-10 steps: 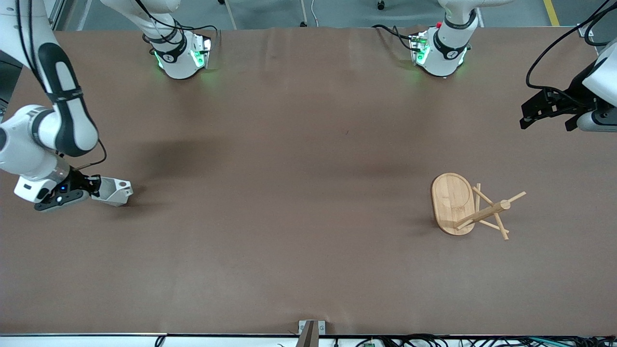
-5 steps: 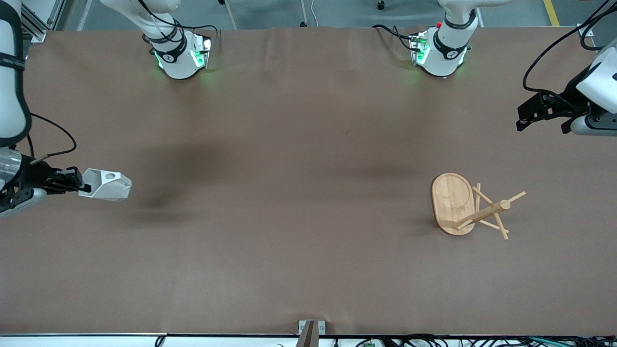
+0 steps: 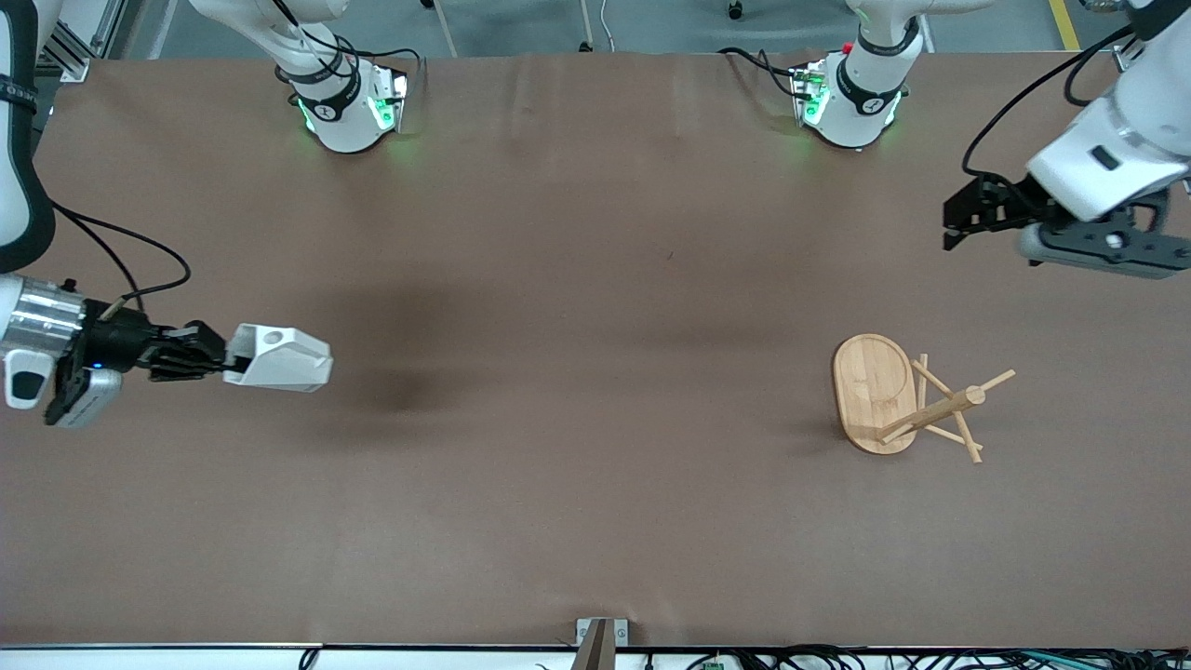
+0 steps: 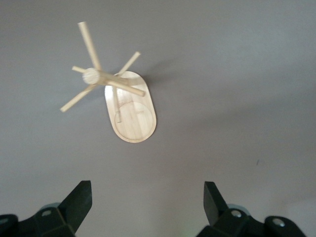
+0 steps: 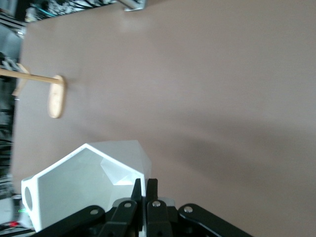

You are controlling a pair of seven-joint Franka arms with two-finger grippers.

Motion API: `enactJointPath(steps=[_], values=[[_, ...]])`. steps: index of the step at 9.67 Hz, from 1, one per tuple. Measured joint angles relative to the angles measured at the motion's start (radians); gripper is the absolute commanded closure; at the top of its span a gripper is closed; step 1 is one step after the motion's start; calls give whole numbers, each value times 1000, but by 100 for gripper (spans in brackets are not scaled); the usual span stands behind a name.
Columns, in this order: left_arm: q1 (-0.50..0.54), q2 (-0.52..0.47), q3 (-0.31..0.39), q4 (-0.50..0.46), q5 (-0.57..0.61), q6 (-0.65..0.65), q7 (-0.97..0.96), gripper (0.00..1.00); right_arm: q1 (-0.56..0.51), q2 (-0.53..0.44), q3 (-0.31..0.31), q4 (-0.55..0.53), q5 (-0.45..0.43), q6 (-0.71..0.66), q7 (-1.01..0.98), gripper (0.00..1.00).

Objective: Hang cup on rack
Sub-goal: 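Lift the cup with the right gripper while the left gripper approaches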

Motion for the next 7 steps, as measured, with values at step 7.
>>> enactJointPath(steps=[7], values=[[-9,-14,-180,35,-175,5,268,0,303,5,5,5,380,-5,231,98]])
